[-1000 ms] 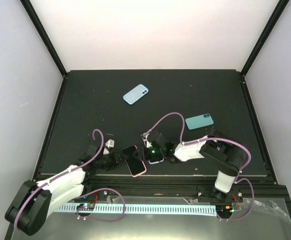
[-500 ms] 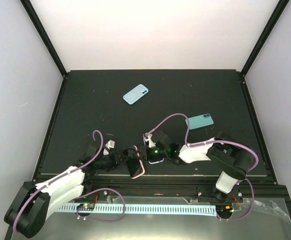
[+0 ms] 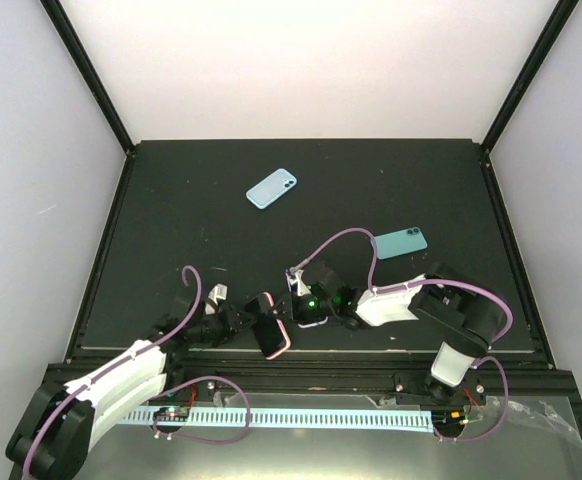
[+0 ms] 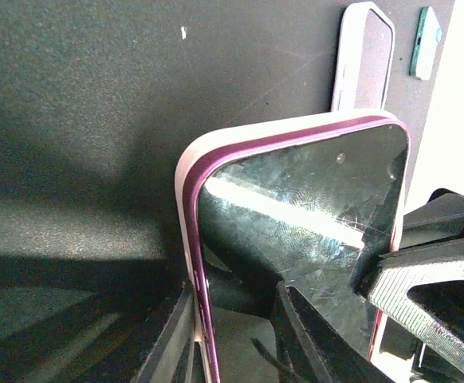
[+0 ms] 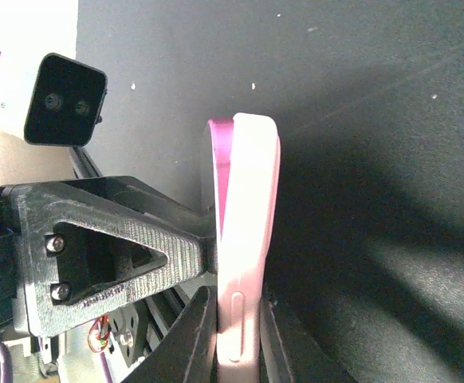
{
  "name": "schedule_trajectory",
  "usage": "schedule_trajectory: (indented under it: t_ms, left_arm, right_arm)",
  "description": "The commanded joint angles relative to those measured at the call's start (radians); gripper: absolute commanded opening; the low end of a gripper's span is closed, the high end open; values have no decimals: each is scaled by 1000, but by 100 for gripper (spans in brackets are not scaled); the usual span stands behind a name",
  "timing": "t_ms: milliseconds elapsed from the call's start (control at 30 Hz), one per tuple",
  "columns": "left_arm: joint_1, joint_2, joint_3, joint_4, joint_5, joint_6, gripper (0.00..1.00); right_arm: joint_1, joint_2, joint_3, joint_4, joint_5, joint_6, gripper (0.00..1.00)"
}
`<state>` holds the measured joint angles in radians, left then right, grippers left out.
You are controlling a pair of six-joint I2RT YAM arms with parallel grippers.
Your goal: Put the phone into the phone case
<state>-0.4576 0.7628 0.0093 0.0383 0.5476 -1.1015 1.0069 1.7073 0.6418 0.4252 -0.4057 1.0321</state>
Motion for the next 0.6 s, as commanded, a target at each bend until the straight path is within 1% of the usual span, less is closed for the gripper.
schedule_trajectory:
  t_ms: [0,67,133,233,333,400,433,500,567]
  left_arm:
    - [-15,-22,11,84,93,-47,30]
    - [-14,-34,15,107,127,-68,32]
    - [-14,-63,33,96,155,-80,38]
    - [-12,-131,62,55,173,-91,52]
    - [-10,-207,69,63,185,-133,67]
    - [-10,-262,71,84,194,-160,75]
    - [-10,-282,75,88,197,-169,77]
    - [-10,-318,81,106,205,-186,79]
    - [-10,-347,74,190,220,-220,79]
  right_arm:
    - [4,-15,18,106,-62,-3,13]
    - [-8,-40,-2,129,-69,9,11]
    - [-27,-77,-33,156,-76,27,11]
    - [-60,-149,-63,173,-99,45,10]
    - [-90,-241,-91,205,-119,78,10]
    - [-105,-296,-111,235,-129,103,10]
    - [-112,-324,-118,253,-132,118,10]
    - [-122,-377,-129,282,-133,143,10]
    - [-127,-424,-132,300,-126,160,10]
